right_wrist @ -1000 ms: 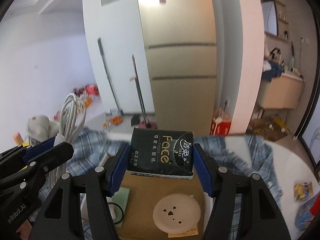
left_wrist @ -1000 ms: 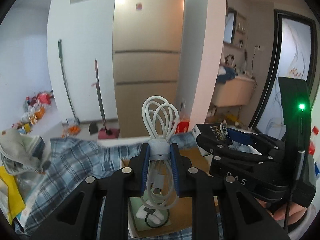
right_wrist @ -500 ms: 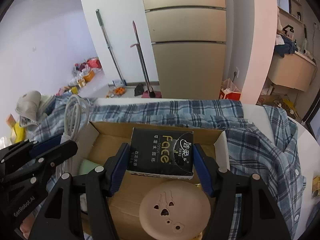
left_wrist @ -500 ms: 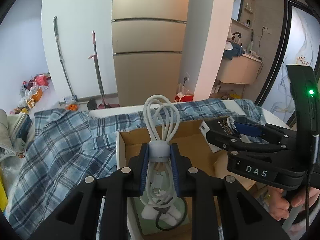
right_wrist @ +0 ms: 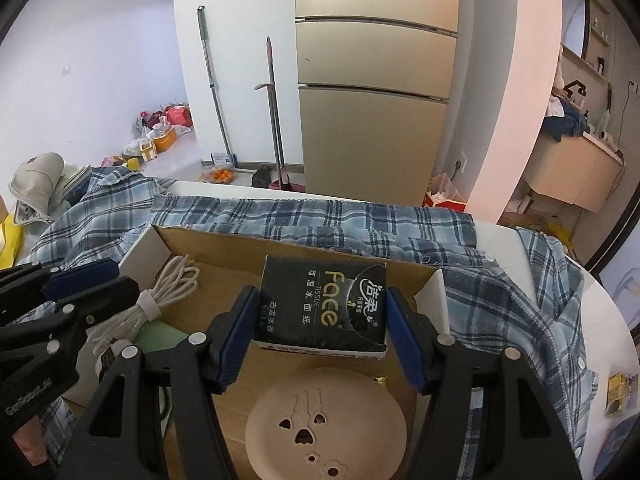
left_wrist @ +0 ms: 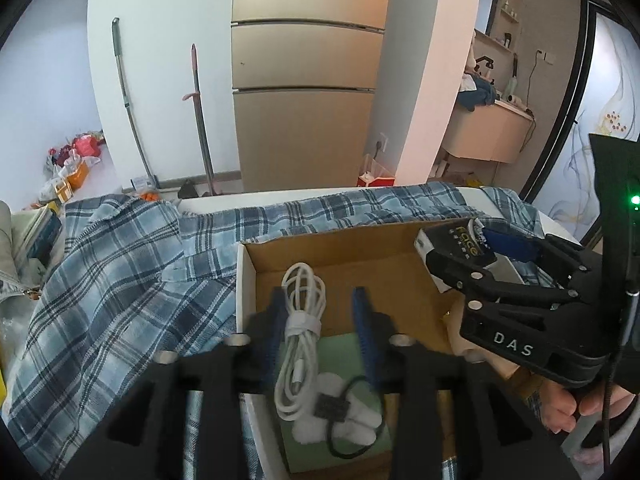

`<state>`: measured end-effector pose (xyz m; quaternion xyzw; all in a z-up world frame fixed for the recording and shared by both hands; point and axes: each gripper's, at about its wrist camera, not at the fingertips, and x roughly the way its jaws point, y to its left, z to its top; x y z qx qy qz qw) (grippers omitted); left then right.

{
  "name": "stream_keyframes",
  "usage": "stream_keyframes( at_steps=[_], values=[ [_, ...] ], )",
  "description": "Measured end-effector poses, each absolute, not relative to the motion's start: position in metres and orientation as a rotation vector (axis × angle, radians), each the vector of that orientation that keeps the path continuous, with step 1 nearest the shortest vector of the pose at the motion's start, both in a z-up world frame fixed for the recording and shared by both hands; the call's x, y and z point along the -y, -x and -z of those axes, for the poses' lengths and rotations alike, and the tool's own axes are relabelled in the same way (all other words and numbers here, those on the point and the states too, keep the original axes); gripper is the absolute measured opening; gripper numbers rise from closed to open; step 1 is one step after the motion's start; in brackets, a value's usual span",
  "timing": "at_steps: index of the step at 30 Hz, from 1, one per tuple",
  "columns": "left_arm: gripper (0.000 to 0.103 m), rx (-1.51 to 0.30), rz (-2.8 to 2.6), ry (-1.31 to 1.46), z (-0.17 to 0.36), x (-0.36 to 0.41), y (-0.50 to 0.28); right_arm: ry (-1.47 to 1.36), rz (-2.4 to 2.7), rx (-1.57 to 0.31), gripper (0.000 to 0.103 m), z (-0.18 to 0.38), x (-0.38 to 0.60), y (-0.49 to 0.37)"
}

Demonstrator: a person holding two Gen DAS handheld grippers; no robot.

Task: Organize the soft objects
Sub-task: 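Open both tools to release the items and withdraw up, then lower the left tool onto the blue wet-wipe packet while the right tool approaches the Liqun pack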

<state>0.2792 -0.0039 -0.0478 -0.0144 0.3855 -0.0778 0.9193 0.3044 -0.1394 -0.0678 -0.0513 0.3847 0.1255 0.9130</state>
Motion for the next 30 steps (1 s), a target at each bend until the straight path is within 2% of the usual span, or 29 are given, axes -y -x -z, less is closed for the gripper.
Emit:
stream_keyframes(
  at_steps=[2,4,8,14,20,25,30],
  values=[
    [0.075,-0.759,0.145,0.017,0.044,0.005,-0.275,0.109,-0.258,-0.797,0.068,0.069,0.139,-0.306],
    [0.077,-0.736,0.143,0.014,0.038,0.006,-0.271,0.106,-0.257,-0.798,0.075,0.07,0.139,-0.306],
    [0.084,-0.699,0.143,0.023,0.031,0.005,-0.267,0.091,-0.245,-0.802,0.075,0.067,0.141,-0.305],
    [0.084,-0.613,0.117,0.017,0.008,0.006,-0.251,0.059,-0.227,-0.735,0.075,0.036,0.154,-0.294],
    [0.084,-0.512,0.093,0.028,-0.037,0.008,-0.221,0.036,-0.219,-0.635,0.076,-0.021,0.178,-0.262],
    [0.086,-0.409,0.089,0.029,-0.074,0.015,-0.178,0.066,-0.202,-0.518,0.083,-0.056,0.2,-0.207],
    [0.087,-0.36,0.12,0.07,-0.093,0.02,-0.13,0.074,-0.2,-0.47,0.084,-0.065,0.218,-0.156]
  ],
)
